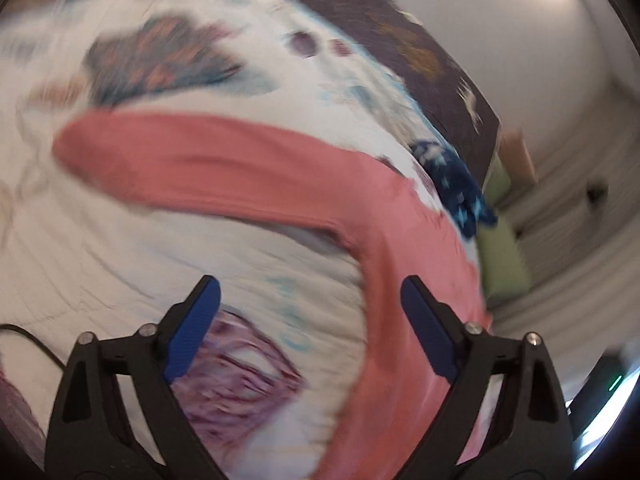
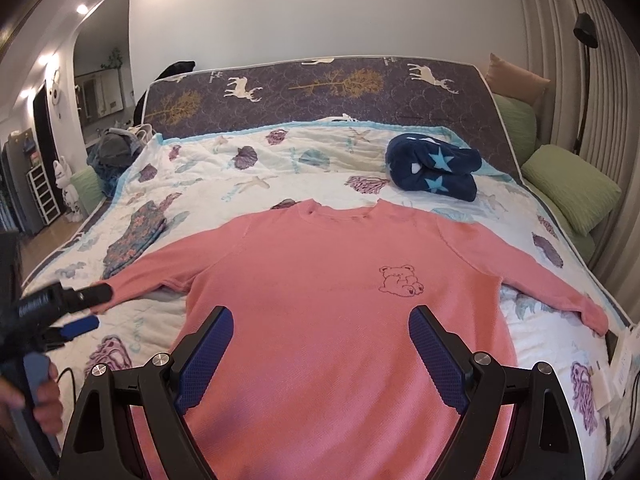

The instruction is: Fold small clothes

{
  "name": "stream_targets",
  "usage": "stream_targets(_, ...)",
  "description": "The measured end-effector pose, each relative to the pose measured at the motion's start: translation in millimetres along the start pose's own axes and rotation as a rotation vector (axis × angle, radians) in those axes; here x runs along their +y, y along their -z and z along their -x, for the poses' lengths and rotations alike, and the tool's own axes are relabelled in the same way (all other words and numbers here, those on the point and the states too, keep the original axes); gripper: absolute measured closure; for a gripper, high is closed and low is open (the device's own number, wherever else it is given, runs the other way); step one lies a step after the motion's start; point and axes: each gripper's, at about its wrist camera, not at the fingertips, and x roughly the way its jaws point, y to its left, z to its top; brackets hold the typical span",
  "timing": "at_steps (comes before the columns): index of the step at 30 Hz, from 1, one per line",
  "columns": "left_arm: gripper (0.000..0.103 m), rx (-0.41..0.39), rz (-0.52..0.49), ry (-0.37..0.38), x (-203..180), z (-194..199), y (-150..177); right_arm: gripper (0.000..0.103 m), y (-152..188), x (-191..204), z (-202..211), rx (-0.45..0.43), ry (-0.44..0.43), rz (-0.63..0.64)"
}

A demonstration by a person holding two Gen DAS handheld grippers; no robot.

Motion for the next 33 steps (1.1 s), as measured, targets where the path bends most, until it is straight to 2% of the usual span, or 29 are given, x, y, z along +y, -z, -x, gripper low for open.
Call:
stream_targets(2,0.028,0.034,0.110,0.031,27,-9,-9,0.012,-1,0,-5,0.006,-0.007,-0.004)
stream_targets(3,0.039,0.049,0.173,0.051,43,-14,-12,0.012,-1,1,-9,0.012,-0.015,-0.006)
stream_targets(5,0.046,0.048,0.298,0.118,71,-16,-17,0.012,-3,3,-16,0.033,-0.044,-0.008)
stream_targets(7,0.046,0.043,0.370,0.147,87,-17,-22,0.012,-7,6,-23,0.050,-0.074,-0.007)
stream_targets(11,0.045,0.012,0.432,0.100,102,-24,-37,0.012,-17,22,-38,0.069,-0.126,0.016)
stream_targets(13,0.045,-0.005,0.494,0.116,111,-27,-43,0.012,-19,30,-41,0.068,-0.147,0.026)
stream_targets(16,0.048,-0.063,0.535,0.080,120,-25,-55,0.012,-19,39,-45,0.064,-0.160,0.050)
stream_targets(17,0.072,-0.084,0.533,0.068,121,-24,-59,0.012,-19,40,-47,0.065,-0.156,0.056)
stream_targets(18,0.100,-0.095,0.527,0.055,119,-23,-61,0.012,-18,40,-48,0.066,-0.150,0.059)
stream_targets(21,0.099,-0.161,0.445,0.032,96,-12,-76,0.012,-17,31,-53,0.073,-0.137,0.039)
stream_targets(23,0.099,-0.212,0.310,0.013,55,-7,-90,0.012,-17,22,-58,0.082,-0.124,0.018)
stream_targets(24,0.099,-0.217,0.220,0.029,24,-10,-95,0.012,-17,16,-60,0.085,-0.115,0.008)
stream_targets(27,0.099,-0.184,0.005,0.071,-54,-29,-97,0.012,-17,-4,-61,0.081,-0.086,-0.035)
stream_targets(29,0.099,-0.150,-0.193,0.074,-113,-48,-78,0.012,-19,-20,-58,0.071,-0.060,-0.076)
stream_targets(31,0.097,-0.079,-0.415,0.077,-166,-76,-43,0.012,-18,-43,-54,0.061,-0.024,-0.129)
stream_targets(32,0.084,-0.041,-0.497,0.075,-184,-89,-25,0.012,-18,-55,-52,0.059,-0.003,-0.154)
stream_targets(33,0.066,0.010,-0.588,0.073,-199,-101,-4,0.012,-18,-64,-51,0.061,0.015,-0.174)
